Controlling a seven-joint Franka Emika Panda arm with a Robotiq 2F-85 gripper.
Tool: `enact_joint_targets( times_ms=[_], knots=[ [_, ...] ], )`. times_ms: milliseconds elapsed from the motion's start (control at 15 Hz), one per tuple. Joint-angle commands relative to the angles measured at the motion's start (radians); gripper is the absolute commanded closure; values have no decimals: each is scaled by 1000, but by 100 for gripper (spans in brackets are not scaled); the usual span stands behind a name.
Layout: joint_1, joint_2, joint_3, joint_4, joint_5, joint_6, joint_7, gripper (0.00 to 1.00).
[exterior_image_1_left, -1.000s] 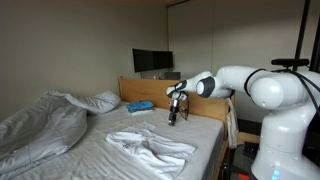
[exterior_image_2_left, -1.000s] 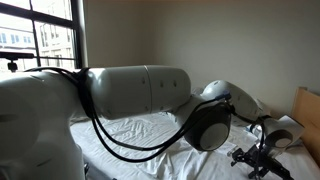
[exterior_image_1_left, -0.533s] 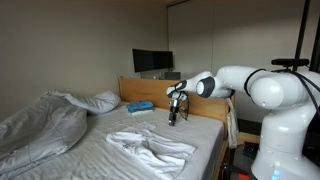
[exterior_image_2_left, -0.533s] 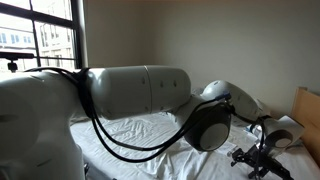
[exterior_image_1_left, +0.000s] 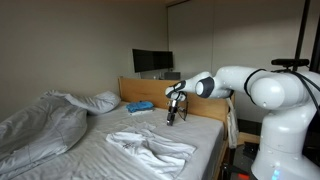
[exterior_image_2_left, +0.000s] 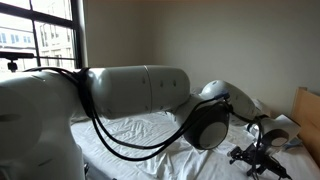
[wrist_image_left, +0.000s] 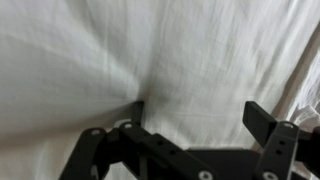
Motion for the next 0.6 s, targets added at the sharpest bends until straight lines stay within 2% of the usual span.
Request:
enact_joint_targets(
  times_ms=[0,267,533],
  knots=[
    [56,0,7,-35,51,125,17,0],
    [103,1,30,-64,113,307,25,0],
    [109,1,67,-99,186,483,27,0]
  ],
)
